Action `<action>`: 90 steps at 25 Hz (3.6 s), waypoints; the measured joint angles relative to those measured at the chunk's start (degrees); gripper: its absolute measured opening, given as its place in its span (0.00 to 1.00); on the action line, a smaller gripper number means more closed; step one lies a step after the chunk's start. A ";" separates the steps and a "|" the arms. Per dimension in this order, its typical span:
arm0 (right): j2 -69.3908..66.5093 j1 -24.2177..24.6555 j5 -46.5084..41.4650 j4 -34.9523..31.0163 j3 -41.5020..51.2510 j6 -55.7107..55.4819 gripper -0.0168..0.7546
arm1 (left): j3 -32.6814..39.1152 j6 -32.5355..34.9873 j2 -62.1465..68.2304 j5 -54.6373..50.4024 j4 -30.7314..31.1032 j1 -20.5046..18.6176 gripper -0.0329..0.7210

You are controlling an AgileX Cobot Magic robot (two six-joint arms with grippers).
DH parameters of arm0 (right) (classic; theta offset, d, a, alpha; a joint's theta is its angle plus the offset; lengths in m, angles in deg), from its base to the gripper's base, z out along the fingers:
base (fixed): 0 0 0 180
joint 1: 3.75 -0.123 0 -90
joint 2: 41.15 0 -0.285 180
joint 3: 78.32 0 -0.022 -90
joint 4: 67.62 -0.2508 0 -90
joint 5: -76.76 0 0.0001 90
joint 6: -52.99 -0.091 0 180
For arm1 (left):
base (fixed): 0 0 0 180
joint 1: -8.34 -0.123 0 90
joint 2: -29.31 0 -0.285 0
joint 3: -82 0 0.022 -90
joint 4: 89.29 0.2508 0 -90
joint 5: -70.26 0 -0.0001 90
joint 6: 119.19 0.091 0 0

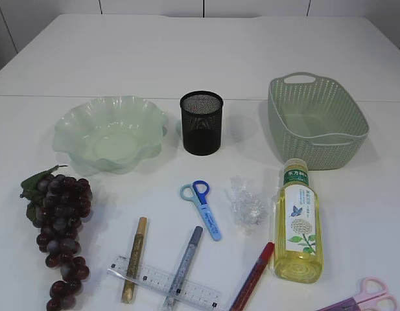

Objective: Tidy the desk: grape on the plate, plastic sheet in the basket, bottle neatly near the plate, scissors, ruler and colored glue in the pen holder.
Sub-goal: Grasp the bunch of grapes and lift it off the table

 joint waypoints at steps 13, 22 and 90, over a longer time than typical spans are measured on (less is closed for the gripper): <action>-18.95 0.00 -3.84 -1.04 -0.61 -5.83 0.73 | -8.60 -2.61 17.95 0.11 -1.56 0.00 0.73; -26.13 0.00 -3.84 -2.29 -0.61 -12.57 0.73 | -18.95 -10.67 41.07 -3.35 -1.56 0.00 0.74; -33.88 0.00 -3.63 -4.12 -5.15 -17.44 0.73 | -32.74 -16.19 106.19 12.21 -0.75 0.22 0.88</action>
